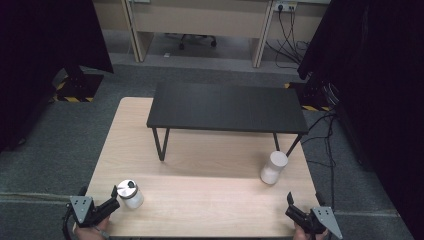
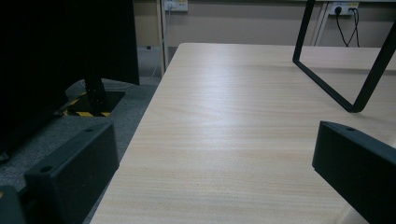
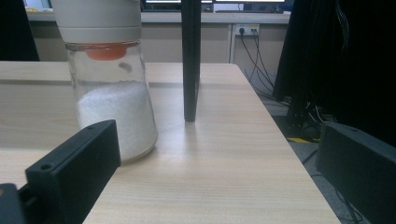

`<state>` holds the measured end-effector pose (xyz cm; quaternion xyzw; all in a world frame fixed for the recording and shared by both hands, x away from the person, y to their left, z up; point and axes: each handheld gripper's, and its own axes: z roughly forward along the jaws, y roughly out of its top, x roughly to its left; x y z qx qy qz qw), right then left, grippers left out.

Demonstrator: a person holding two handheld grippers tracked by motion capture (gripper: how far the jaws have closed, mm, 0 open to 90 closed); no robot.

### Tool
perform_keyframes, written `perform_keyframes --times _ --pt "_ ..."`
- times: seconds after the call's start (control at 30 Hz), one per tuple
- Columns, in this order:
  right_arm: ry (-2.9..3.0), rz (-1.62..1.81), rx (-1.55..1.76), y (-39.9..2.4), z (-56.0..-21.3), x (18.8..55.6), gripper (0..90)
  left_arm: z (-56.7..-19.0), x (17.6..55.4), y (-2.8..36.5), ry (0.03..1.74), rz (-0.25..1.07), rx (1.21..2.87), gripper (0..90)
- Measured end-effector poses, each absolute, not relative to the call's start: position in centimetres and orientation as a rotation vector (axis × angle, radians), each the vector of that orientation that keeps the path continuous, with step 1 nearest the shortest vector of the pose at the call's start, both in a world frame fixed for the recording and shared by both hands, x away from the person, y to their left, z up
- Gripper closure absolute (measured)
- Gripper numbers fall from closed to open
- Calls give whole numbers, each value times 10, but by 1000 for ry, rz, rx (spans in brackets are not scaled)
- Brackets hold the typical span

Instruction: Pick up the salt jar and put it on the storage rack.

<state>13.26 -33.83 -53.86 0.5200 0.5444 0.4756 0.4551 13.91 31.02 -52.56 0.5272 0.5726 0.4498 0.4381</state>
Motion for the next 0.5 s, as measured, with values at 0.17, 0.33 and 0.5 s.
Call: perform_keyframes --times 0.17,0.33,0.5 --pt "1343 1175 1282 -339 -539 133 2 -525 139 310 1427 1119 1309 0" --pt "1347 1170 1280 -338 -538 133 2 -525 137 311 1426 1122 1311 0" --pt "1346 1173 1287 -338 -538 133 2 -524 131 317 1419 1109 1305 0"
